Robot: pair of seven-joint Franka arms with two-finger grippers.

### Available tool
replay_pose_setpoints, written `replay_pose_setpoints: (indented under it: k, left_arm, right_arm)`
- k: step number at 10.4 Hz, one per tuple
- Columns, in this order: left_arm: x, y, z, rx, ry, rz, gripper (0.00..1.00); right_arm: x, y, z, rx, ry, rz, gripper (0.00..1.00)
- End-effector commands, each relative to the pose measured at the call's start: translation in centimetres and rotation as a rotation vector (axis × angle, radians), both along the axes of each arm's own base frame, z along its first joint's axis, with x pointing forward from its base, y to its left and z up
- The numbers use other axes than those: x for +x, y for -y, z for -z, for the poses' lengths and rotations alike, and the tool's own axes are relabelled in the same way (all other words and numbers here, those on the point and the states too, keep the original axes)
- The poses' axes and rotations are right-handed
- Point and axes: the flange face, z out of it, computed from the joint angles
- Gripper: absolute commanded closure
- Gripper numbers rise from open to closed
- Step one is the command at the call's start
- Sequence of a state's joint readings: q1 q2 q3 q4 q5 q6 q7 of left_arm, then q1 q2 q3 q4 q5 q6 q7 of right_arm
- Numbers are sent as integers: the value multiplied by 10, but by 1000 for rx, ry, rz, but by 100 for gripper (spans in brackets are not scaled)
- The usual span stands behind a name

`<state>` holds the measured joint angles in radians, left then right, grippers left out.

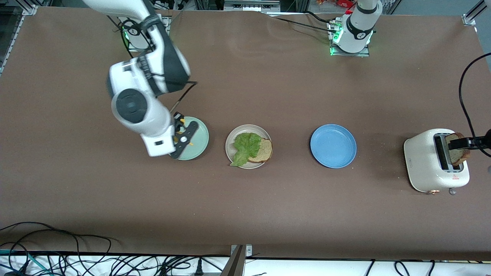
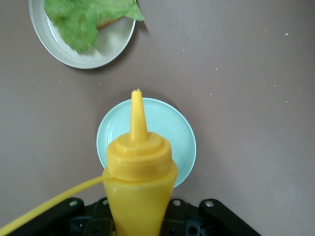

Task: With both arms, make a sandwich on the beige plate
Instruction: 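Carry the mustard bottle back and set it down with the right gripper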

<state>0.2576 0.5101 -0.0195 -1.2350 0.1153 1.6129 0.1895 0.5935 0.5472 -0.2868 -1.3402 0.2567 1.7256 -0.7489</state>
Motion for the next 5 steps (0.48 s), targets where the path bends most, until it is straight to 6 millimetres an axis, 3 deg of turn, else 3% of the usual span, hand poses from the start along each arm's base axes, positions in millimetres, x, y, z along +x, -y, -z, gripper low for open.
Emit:
replay_pose_setpoints:
  k: [1, 3, 5]
  left_arm:
    - [-9, -27, 16, 5, -12, 22, 0]
    - [-11, -36, 23, 12, 20, 21, 0]
    - [-15, -38, 38, 14, 33, 23, 0]
  right_arm:
    - [17, 48, -13, 221, -30, 2, 100]
    - [29, 87, -12, 336, -21, -23, 100]
    - [36, 131, 2, 463, 1, -101, 100]
